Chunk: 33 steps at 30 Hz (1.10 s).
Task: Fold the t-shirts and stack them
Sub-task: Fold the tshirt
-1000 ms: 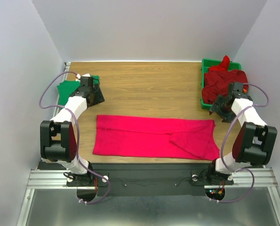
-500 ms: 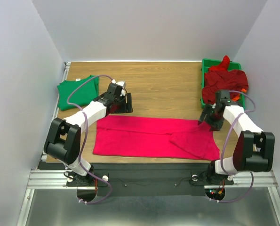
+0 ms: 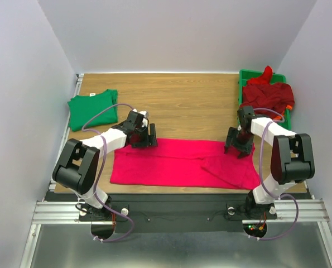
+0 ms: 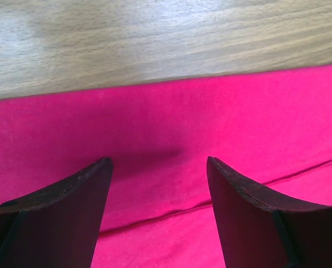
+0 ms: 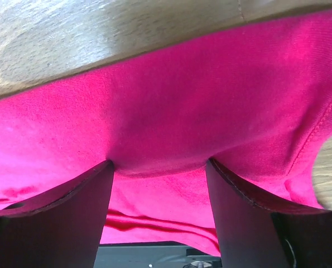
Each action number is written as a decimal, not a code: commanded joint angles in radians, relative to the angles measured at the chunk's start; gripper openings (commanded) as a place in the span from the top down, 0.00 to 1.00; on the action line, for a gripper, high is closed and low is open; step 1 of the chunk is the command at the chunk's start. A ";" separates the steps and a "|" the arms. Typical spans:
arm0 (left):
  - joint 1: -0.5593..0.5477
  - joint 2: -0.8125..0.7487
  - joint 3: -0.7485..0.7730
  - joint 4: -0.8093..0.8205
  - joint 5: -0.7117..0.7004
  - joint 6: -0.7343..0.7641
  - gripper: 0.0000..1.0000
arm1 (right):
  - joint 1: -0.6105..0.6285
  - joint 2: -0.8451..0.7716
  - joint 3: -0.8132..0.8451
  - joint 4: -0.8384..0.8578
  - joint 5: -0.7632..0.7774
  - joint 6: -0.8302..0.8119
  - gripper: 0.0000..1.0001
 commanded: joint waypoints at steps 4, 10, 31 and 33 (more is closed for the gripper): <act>-0.002 -0.004 -0.043 -0.048 -0.084 -0.034 0.18 | 0.052 0.121 0.057 0.108 0.017 -0.007 0.27; -0.001 -0.036 -0.059 -0.132 -0.231 -0.068 0.14 | 0.105 0.244 0.187 0.117 0.007 -0.001 0.27; 0.113 -0.034 -0.001 -0.271 -0.343 -0.050 0.11 | 0.222 0.680 0.820 0.107 -0.095 0.033 0.25; 0.113 -0.034 0.046 -0.279 -0.357 -0.043 0.10 | 0.222 0.680 0.888 0.107 -0.095 0.021 0.25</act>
